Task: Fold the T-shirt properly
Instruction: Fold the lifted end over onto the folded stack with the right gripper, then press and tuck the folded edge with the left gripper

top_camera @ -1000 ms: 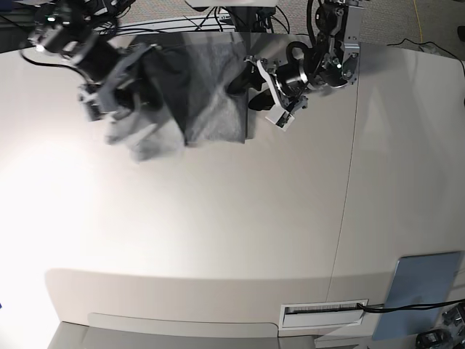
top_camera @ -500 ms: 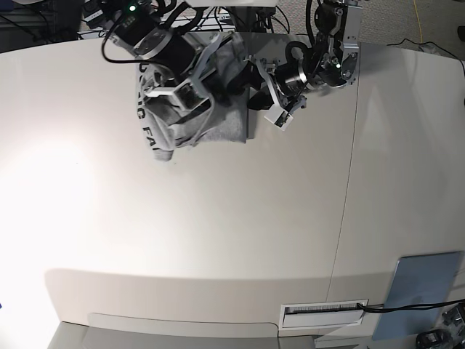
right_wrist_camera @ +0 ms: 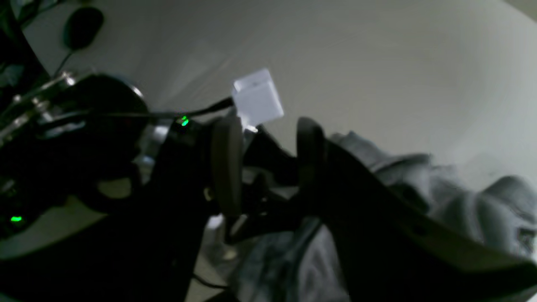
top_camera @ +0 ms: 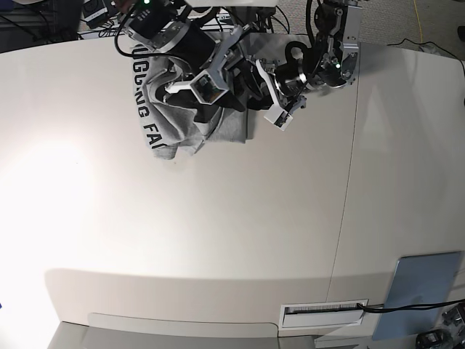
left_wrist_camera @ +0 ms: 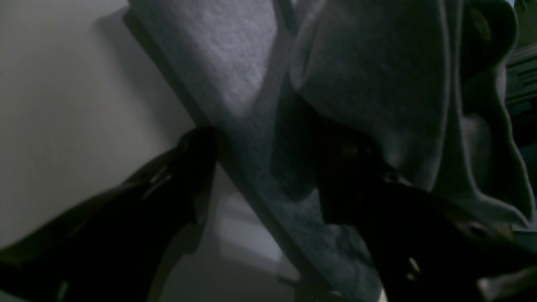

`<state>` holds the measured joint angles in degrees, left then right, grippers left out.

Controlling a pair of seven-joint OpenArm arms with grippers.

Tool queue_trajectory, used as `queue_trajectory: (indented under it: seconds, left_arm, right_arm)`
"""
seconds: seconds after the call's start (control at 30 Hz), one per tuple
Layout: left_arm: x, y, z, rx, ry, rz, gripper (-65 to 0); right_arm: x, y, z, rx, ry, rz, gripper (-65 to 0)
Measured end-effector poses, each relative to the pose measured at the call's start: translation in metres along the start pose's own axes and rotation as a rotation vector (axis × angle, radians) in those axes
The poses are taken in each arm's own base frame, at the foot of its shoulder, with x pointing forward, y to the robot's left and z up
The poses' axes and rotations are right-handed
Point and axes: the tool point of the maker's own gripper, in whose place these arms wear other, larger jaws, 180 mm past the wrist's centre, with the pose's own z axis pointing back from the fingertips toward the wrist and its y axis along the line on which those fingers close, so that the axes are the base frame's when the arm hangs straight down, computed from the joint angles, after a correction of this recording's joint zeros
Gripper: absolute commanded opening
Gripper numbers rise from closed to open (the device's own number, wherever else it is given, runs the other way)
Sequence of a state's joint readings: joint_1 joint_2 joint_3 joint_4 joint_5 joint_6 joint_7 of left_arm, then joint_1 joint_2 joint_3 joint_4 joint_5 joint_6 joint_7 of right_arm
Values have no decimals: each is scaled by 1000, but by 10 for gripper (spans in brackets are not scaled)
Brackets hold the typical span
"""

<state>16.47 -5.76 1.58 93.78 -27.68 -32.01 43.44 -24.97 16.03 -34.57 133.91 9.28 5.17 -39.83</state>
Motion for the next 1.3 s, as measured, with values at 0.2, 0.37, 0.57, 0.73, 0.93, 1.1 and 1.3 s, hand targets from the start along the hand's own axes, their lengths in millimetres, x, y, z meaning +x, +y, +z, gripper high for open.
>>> queue_trajectory:
  seconds: [0.2, 0.37, 0.57, 0.73, 0.93, 1.1, 1.3]
  left_arm:
    - [6, 22, 22, 90, 27, -56, -266]
    - [33, 32, 43, 132, -55, -68, -266]
    - [59, 4, 50, 9, -156, -99, -266]
    - [72, -5, 50, -32, -200, -95, -266]
    - [72, -26, 22, -39, -120, -153, -266]
    - [77, -39, 6, -35, -87, -204, -271]
    - [70, -39, 1, -9, -50, -248, -531]
  right_arm:
    - [-6, -40, 2, -183, 68, 142, -433]
    - [-9, -94, 18, -406, 103, 128, -433]
    - [-12, -148, 44, -595, 138, 109, -433]
    - [-27, -189, 85, -771, 212, 105, -433]
    - [-51, -213, 128, -900, 305, 82, -433]
    - [-64, -220, 152, -954, 365, 76, -433]
    - [-69, -227, 169, -1002, 393, 72, -433]
